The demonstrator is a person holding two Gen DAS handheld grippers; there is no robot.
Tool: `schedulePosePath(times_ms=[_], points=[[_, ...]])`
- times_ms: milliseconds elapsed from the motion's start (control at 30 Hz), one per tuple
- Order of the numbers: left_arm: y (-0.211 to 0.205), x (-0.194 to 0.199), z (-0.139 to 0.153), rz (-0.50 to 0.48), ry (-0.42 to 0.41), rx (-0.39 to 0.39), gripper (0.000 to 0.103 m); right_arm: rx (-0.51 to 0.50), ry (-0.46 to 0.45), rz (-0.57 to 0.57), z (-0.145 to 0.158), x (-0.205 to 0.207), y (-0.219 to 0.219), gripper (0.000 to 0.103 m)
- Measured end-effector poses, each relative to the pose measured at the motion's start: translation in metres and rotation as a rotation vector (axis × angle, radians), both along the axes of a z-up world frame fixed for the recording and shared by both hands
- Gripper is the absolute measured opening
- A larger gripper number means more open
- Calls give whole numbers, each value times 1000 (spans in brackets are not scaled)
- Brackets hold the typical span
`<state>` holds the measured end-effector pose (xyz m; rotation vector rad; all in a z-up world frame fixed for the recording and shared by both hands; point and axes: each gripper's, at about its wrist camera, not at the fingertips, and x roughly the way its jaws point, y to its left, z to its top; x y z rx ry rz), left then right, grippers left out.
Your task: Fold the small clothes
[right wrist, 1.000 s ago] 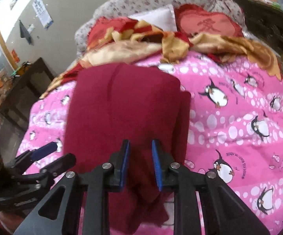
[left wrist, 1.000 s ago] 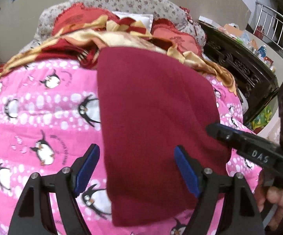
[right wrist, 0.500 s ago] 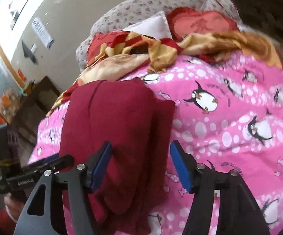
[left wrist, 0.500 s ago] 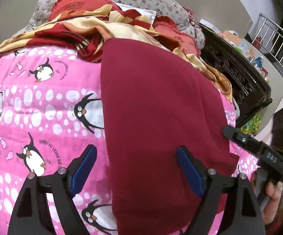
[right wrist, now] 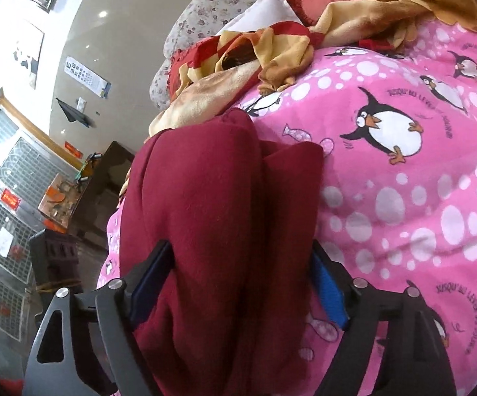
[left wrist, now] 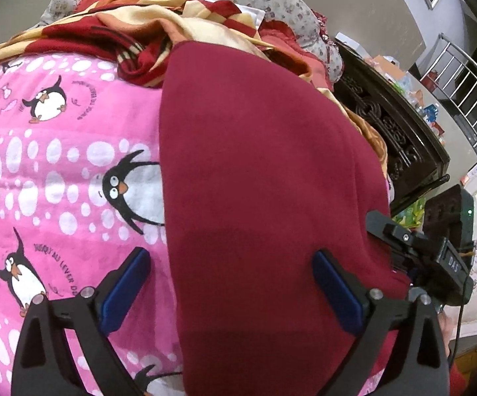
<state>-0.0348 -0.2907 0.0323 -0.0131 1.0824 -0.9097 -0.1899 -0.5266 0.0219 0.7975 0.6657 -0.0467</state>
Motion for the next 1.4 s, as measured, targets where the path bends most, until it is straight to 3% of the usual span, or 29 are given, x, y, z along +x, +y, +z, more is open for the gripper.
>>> schedulePosePath(times_ms=[133,200,300,467,700,800,933,1033,1067,1100,1200,1300,1400], points=[[-4,-1,-1,3,20,-10,98,-57,9,-17,5,1,7,98],[-7,-3,-1,-15,38,-28,82,-70,-4,-22,10,-1,11,84],[-8,-8,4,-17,19,-13,74,-102,0,-16,22,-5,20,70],[8,-16,30,-36,0,-14,45,-88,-25,-16,46,-13,34,66],[63,-40,70,-28,14,11,45,-18,-61,62,79,-33,76,65],[91,-56,74,-27,3,49,46,54,-50,103,71,-43,95,65],[111,-70,52,-10,42,110,46,72,34,108,39,-44,111,67],[116,-72,26,10,75,150,49,6,213,73,13,-37,110,71],[118,-73,23,27,48,153,57,0,221,66,14,-39,109,72],[120,-75,23,37,21,154,61,-12,204,59,21,-44,109,72],[124,-80,29,57,-32,168,65,-176,158,35,61,-60,119,72],[129,-86,37,81,-104,171,73,-205,68,122,90,-67,139,67],[133,-89,45,113,-163,153,81,-242,48,217,92,-67,171,59]])
